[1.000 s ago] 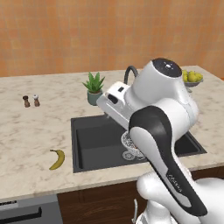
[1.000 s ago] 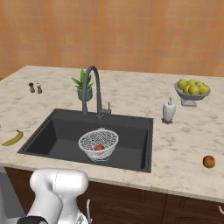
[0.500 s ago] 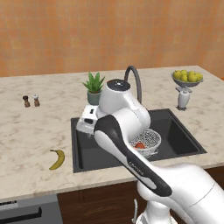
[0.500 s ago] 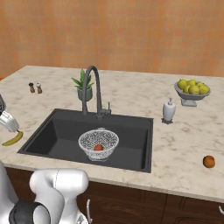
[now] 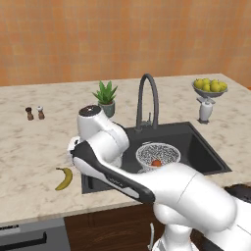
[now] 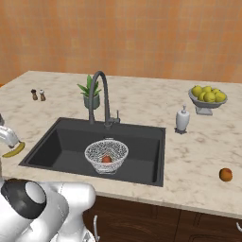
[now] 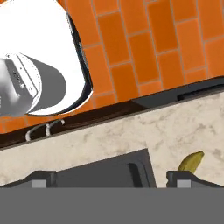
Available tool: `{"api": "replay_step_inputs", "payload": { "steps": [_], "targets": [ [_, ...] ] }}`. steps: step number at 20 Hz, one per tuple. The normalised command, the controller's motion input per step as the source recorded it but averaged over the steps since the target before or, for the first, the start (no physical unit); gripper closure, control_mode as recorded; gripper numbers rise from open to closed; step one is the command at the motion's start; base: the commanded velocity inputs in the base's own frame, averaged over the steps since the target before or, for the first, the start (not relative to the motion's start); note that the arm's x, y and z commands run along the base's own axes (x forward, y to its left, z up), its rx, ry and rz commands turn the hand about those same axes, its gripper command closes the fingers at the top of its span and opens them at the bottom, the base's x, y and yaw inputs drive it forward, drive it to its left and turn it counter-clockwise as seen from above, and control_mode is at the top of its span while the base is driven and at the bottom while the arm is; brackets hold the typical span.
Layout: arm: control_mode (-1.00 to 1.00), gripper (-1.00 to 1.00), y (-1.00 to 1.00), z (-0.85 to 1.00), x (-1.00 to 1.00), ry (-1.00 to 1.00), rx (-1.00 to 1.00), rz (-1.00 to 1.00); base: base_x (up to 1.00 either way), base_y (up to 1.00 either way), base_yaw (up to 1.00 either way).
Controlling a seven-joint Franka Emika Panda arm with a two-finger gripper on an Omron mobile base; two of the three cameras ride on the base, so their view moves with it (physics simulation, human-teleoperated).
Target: Put the colander in the sink, put the orange, banana, peach in the colander, and turn on the sink faucet and pour water over the colander.
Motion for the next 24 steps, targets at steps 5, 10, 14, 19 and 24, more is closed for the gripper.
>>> {"api": "replay_step_inputs", "payload": {
  "steps": [5,10,14,19,24],
  "targets": [
    [-1.00,-1.00,0.41,-0.48,0.41,0.13,-0.13,0.01,0.00,0.00,0.00],
    [-1.00,-1.00,0.30,-0.46,0.39,0.00,-0.05,0.02,0.00,0.00,0.00],
    [-1.00,-1.00,0.11,-0.57,0.38,-0.04,0.00,0.05,0.00,0.00,0.00],
    [-1.00,-1.00,0.12,-0.48,0.49,-0.02,0.00,0.04,0.00,0.00,0.00],
    [-1.00,-1.00,0.26,-0.32,0.50,-0.06,0.00,0.03,0.00,0.00,0.00]
  ]
}}
